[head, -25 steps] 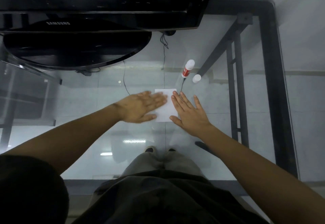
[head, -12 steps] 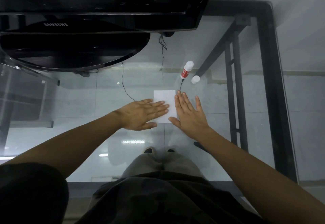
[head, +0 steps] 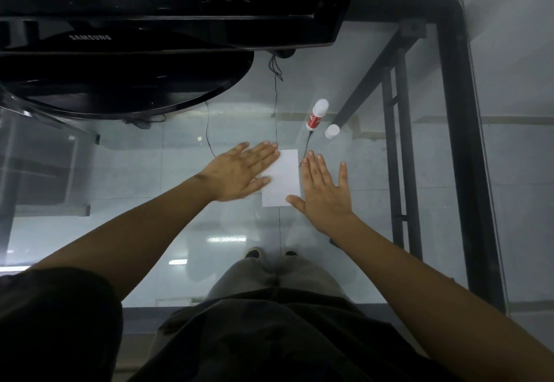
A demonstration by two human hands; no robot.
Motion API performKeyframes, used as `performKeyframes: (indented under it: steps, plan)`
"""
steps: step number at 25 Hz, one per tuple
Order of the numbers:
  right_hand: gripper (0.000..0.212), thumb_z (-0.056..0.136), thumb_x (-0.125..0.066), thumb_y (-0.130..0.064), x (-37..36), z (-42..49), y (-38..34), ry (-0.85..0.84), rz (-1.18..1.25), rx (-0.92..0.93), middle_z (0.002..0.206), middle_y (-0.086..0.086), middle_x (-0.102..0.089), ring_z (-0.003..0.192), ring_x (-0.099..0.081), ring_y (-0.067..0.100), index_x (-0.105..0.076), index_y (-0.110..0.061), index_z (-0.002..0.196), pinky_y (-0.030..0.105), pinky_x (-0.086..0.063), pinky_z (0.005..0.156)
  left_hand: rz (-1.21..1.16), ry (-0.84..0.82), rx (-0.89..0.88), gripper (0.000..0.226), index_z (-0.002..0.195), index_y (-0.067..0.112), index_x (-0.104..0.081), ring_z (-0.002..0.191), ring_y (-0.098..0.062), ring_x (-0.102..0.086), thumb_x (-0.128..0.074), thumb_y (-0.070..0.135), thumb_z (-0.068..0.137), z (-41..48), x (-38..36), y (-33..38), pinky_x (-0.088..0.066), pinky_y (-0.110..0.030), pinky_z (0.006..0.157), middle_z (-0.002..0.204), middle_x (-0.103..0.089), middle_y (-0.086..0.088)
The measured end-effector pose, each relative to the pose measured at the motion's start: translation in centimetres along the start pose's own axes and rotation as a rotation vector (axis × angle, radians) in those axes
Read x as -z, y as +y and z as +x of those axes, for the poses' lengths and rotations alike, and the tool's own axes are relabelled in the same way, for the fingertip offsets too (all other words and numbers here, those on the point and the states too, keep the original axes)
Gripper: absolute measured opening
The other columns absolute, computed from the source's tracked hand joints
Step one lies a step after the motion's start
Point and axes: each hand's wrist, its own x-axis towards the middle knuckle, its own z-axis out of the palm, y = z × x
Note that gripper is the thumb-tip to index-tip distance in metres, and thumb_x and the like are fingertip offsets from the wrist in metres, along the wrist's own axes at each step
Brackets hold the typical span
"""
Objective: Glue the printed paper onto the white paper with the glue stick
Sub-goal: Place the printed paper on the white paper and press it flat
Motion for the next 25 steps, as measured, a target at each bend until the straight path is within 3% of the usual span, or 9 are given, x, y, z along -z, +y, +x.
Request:
performKeyframes:
  steps: [2,6,12,16,20,25]
  plan:
    - [0.083,0.089,-0.018,-0.063,0.0,-0.1,0.1,-0.009,0.032,0.002,0.155,0.007,0.017,0.142,0.015,0.023,0.018,-0.011,0.142,0.05,0.012,0.11,-0.009,0.031,0.009,0.063,0.143,0.025,0.017,0.139,-0.009,0.021,-0.001,0.057,0.092,0.1,0.0,-0.2,0.014,-0.028,0.111,0.157,0.007,0.0]
    - [0.083,0.089,-0.017,-0.063,-0.1,-0.2,0.1,0.001,0.022,0.016,0.155,0.008,0.017,0.142,0.014,0.023,0.017,-0.01,0.143,0.049,0.009,0.111,0.032,-0.05,-0.201,0.059,0.143,0.027,0.016,0.136,-0.005,0.027,-0.004,0.054,0.094,0.5,-0.8,1.8,0.021,-0.027,0.108,0.152,0.014,0.007]
    - [0.082,0.088,-0.015,-0.064,-0.4,-0.2,0.2,0.005,0.026,0.005,0.155,0.007,0.017,0.142,0.014,0.022,0.023,-0.013,0.14,0.051,0.009,0.111,-0.022,0.041,0.074,0.06,0.147,0.017,0.006,0.14,-0.01,0.014,-0.009,0.046,0.097,1.6,0.5,2.0,0.009,-0.031,0.112,0.158,0.004,-0.003]
    - [0.077,0.088,-0.015,-0.063,-0.5,-0.1,0.2,-0.001,0.05,0.024,0.154,0.007,0.023,0.141,0.019,0.024,0.029,-0.022,0.137,0.053,0.01,0.11,-0.215,0.141,0.305,0.061,0.148,0.013,0.001,0.144,-0.018,0.005,-0.02,0.042,0.099,-1.4,-0.9,4.9,0.003,-0.03,0.112,0.158,0.0,-0.007]
    - [0.077,0.088,-0.021,-0.063,-0.1,0.0,0.1,-0.014,0.053,0.023,0.154,0.007,0.021,0.141,0.017,0.026,0.018,-0.025,0.143,0.055,0.009,0.11,-0.184,0.099,0.416,0.061,0.148,0.01,-0.004,0.145,-0.023,0.002,-0.023,0.042,0.099,-2.1,-2.1,6.6,0.001,-0.033,0.113,0.158,0.0,-0.008]
    - [0.078,0.084,-0.047,-0.058,1.3,0.2,0.2,0.021,0.284,-0.007,0.157,0.002,0.002,0.144,0.004,0.023,-0.007,-0.029,0.145,0.057,0.002,0.111,-0.256,0.144,0.439,0.062,0.145,0.009,-0.026,0.142,-0.027,-0.018,-0.042,0.042,0.094,-1.5,-0.6,6.2,-0.02,-0.041,0.115,0.155,-0.023,-0.011]
